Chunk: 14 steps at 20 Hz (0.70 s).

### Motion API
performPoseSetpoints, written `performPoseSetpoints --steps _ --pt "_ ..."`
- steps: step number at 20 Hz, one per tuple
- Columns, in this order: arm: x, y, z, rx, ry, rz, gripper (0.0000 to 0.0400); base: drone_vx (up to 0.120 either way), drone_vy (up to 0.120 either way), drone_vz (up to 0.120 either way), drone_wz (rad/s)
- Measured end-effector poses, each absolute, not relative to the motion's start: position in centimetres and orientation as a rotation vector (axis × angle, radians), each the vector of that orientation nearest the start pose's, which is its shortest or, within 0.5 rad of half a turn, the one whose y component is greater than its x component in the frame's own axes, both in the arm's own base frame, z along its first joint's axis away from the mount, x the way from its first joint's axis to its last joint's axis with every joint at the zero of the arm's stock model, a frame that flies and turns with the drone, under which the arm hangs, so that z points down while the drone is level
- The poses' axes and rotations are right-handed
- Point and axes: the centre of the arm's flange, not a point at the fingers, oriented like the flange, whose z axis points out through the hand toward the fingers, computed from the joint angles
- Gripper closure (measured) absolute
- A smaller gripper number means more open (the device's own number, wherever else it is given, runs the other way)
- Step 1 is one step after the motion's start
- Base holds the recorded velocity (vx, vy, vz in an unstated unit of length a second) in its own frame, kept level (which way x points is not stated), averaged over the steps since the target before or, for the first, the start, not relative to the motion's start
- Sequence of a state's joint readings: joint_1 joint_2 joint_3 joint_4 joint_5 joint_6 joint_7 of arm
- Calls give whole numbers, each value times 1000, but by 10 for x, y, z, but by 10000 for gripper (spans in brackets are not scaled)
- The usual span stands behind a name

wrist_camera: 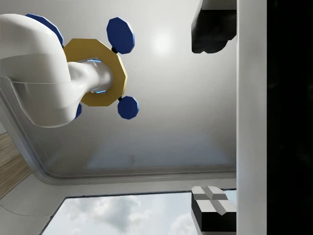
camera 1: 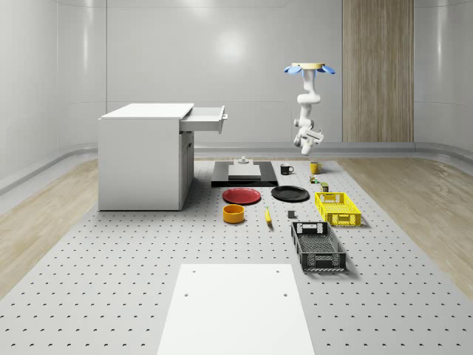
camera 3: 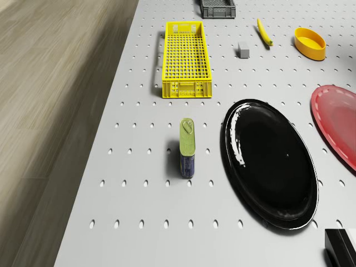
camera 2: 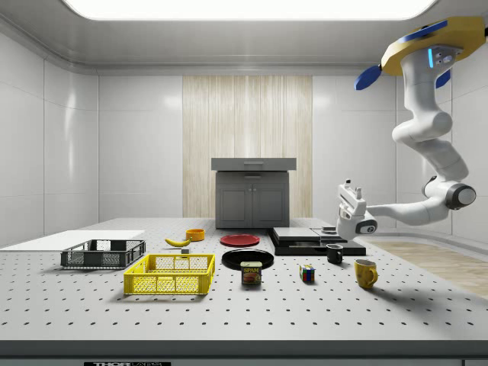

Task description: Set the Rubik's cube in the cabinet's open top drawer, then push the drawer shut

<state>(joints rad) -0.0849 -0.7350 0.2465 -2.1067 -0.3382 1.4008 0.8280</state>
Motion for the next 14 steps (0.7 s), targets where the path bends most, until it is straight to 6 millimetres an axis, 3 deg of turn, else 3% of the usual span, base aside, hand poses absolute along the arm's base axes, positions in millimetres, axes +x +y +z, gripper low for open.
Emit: performPoseSetpoints --steps 4,7,9,11,12,14 --pt "302 79 651 -3581 1494 -842 0 100 0 -90 0" --pt "303 97 609 -3824 1606 -1435 0 0 0 -107 0" --pt "304 97 574 -3895 1647 -2026 0 0 0 -120 0" --pt "305 86 544 -3789 1620 -2761 0 0 0 -120 0" --pt "306 78 531 -3648 1571 -3158 0 80 0 -120 0" --pt "306 61 513 -3195 1397 -3925 0 120 0 -120 0"
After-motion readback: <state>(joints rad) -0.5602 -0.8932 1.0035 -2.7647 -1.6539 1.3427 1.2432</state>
